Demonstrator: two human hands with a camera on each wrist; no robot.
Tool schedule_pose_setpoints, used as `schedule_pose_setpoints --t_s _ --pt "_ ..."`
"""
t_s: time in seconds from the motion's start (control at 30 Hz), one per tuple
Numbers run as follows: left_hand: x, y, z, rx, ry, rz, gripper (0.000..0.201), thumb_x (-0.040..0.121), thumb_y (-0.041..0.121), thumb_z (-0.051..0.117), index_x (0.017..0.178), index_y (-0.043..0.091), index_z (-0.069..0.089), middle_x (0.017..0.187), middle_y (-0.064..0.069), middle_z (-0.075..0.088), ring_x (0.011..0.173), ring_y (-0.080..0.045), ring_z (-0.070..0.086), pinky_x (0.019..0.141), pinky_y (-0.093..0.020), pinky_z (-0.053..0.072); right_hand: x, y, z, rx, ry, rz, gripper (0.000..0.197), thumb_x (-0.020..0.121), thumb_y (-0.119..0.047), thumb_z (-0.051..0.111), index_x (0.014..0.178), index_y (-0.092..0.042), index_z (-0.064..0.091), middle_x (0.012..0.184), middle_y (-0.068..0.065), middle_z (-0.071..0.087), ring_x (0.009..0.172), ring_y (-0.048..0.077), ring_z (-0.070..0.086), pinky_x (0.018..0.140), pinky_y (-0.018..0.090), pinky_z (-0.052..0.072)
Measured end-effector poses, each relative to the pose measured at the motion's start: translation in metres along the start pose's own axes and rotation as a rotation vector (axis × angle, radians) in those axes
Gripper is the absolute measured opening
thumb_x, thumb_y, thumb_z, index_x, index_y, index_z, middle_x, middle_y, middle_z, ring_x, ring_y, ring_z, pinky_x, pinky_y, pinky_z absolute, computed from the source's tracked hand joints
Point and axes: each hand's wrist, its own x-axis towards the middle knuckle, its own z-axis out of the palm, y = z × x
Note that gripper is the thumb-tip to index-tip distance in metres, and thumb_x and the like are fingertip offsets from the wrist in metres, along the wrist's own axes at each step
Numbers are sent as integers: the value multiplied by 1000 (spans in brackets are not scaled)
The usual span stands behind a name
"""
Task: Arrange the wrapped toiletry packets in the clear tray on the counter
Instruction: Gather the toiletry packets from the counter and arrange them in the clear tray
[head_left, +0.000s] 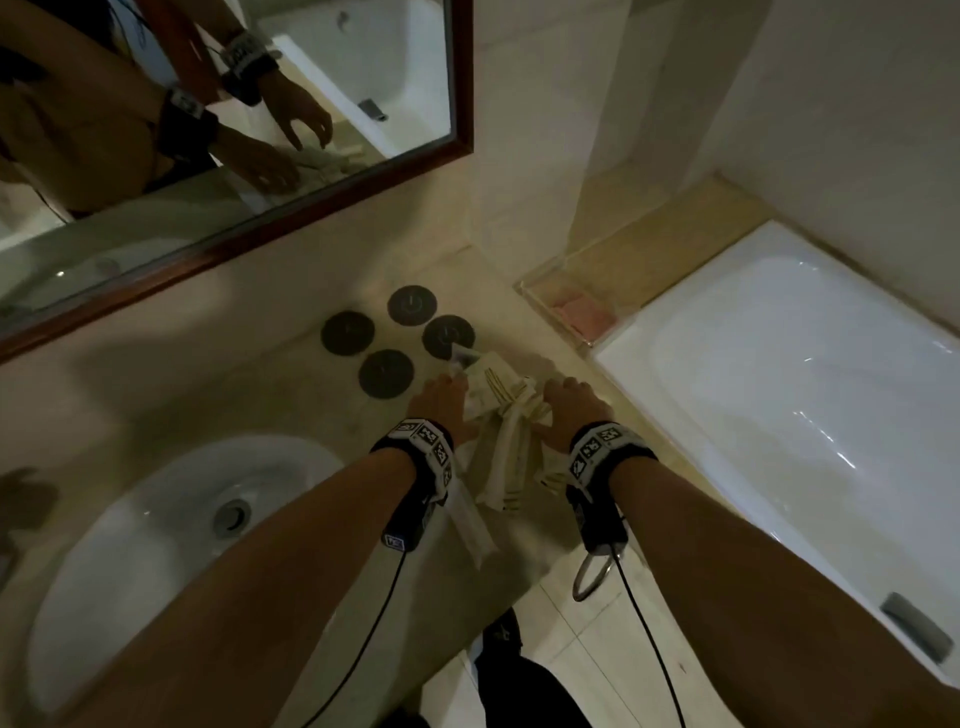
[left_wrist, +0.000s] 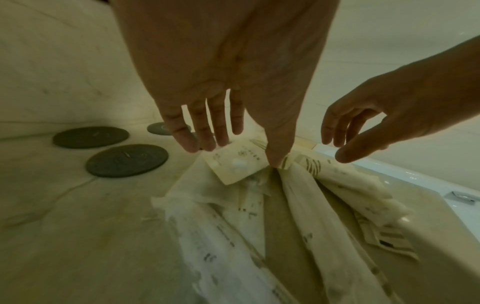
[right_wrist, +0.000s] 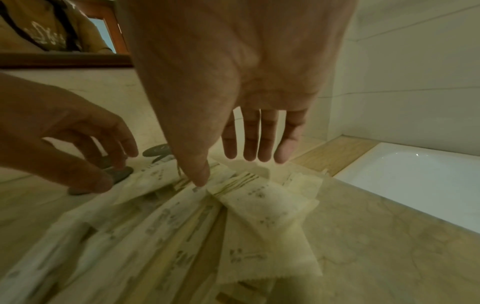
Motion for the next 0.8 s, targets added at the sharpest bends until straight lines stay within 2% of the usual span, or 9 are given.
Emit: schedule_pose_setpoints --t_s 0.13,0.27,0.43,0.57,0.67,0.8 --pt "22 6 13 -16 74 -62 83 77 37 73 141 12 28 140 -14 36 127 -35 40 100 -48 43 14 9 11 26 -25 37 72 84 -48 62 142 -20 29 137 12 41 125 32 40 94 46 43" --pt "37 9 21 -23 78 -87 82 76 35 74 140 12 29 139 -14 35 124 -35 41 97 -47 45 26 11 19 35 -93 74 76 83 -39 67 144 -21 25 137 14 40 126 34 40 96 46 42" --pt "50 10 27 -57 32 -84 84 80 36 71 145 14 23 143 -15 31 127 -37 40 99 -51 43 37 15 25 47 -48 103 72 84 -41 65 141 -19 26 135 14 41 123 34 41 95 45 41" --pt "52 12 22 -44 5 -102 82 77 33 73 142 10 27 142 -16 31 127 -36 40 100 -49 42 38 19 18 68 -15 129 79 83 -56 59 143 -19 24 137 14 39 120 35 45 95 44 42" --pt "52 11 16 -13 -10 -109 78 76 37 73 138 9 34 142 -15 30 127 -34 40 102 -46 42 37 18 8 38 15 142 75 83 -53 60 140 -19 26 136 13 38 118 34 46 94 44 42" --pt "45 7 7 -53 43 -101 77 72 36 76 134 11 38 137 -15 36 124 -34 43 101 -47 43 32 14 -9 -16 59 151 77 84 -48 63 143 -18 23 140 13 34 122 34 43 93 43 43"
